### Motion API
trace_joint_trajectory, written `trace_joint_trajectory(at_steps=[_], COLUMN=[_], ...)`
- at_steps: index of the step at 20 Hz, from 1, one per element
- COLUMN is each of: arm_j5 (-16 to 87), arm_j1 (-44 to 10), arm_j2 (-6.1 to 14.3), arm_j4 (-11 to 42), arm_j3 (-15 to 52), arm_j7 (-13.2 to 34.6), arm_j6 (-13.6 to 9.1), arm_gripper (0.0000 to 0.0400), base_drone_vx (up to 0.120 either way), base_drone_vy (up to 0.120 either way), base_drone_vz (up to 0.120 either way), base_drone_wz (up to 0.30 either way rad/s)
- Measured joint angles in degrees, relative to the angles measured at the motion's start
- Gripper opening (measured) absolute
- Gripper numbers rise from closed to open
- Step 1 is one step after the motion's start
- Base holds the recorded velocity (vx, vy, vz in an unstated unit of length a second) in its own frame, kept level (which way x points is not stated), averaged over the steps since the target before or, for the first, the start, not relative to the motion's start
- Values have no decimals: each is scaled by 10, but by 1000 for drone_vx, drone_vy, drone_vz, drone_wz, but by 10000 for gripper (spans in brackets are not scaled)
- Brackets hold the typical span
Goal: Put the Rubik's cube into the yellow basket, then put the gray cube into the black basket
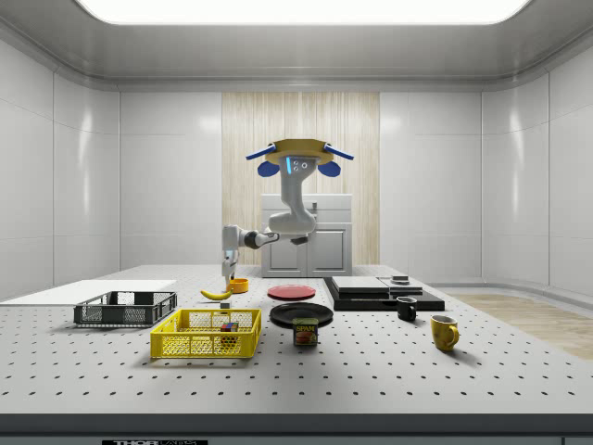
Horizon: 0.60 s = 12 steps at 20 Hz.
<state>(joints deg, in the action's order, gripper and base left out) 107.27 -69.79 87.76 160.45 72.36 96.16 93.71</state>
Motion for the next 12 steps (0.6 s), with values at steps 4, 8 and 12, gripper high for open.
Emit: trace_joint_trajectory(at_steps=[4, 8, 12], arm_j5=[0, 0, 0], arm_j1=[0, 0, 0], arm_j2=[0, 1, 1], arm_j4=[0, 0, 0], arm_j3=[0, 0, 0], arm_j7=[0, 0, 0], arm_j6=[0, 1, 1], arm_gripper=[400, 400, 400], base_drone_vx=[0, 0, 30], base_drone_vy=[0, 0, 0], base_drone_vz=[-90, -120, -110], base_drone_wz=[0, 0, 0])
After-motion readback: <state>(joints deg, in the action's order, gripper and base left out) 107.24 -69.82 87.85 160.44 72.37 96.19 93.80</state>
